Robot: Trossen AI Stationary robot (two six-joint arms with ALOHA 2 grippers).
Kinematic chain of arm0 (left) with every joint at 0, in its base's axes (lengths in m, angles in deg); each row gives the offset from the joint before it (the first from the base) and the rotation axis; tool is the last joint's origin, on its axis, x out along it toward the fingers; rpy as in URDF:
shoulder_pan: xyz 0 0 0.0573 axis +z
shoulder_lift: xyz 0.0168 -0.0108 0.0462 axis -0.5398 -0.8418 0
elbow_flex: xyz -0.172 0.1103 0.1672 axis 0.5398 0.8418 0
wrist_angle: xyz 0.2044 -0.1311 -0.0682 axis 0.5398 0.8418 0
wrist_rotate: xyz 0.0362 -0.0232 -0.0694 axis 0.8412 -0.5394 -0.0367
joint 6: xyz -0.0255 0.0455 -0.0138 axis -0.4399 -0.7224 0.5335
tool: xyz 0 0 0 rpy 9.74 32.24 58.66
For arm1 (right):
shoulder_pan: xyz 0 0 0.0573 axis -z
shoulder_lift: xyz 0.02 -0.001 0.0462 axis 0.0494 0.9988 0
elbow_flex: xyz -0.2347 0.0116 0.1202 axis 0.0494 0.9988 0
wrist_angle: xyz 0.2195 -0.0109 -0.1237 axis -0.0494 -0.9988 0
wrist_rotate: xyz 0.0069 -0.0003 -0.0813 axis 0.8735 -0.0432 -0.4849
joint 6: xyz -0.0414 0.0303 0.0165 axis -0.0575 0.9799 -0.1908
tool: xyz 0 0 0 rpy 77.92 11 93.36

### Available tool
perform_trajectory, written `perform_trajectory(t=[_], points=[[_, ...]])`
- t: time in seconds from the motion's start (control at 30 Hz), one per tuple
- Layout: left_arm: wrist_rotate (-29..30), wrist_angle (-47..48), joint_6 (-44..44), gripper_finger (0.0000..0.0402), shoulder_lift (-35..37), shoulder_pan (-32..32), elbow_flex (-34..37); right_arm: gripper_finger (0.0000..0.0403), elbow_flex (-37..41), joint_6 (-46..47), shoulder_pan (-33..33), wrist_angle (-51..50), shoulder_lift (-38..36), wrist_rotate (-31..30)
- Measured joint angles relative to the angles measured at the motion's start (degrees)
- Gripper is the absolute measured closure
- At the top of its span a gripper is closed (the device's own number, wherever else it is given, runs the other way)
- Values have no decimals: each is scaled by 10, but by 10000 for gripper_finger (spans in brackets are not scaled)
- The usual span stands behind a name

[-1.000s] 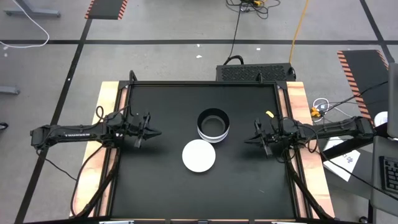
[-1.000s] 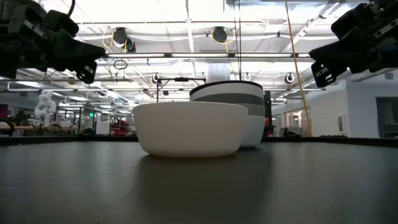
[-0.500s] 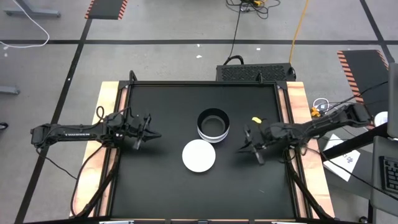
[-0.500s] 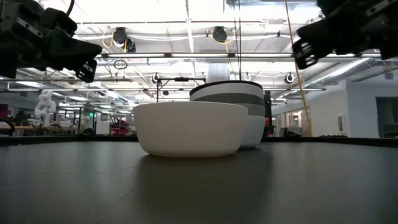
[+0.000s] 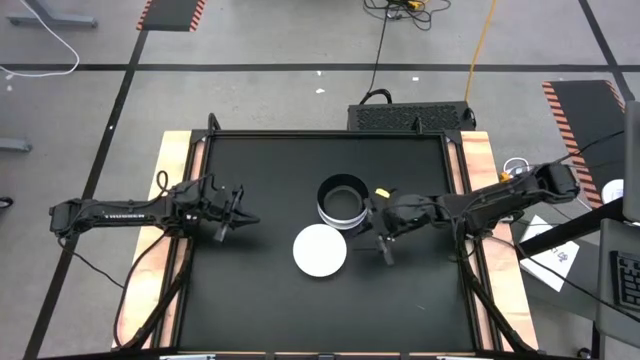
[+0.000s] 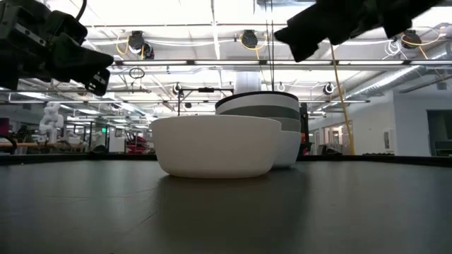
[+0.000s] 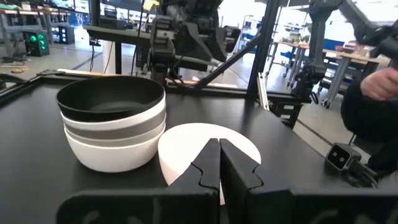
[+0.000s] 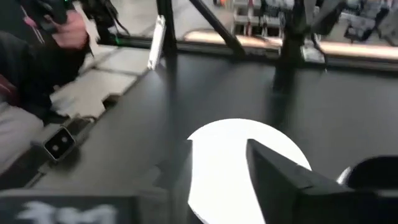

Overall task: Nest bowls inside each other
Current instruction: Stack the white bowl on top of the black bowl

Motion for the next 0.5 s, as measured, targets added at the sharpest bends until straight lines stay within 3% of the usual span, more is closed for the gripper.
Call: perform_trajectory(t=[0.23,0.5], points=[[0,26,-9,398,0,0,0,154,-84,-13,11,-125,46,1],[0,26,-18,398,0,0,0,135,-136,-26,6,-188,106,3]])
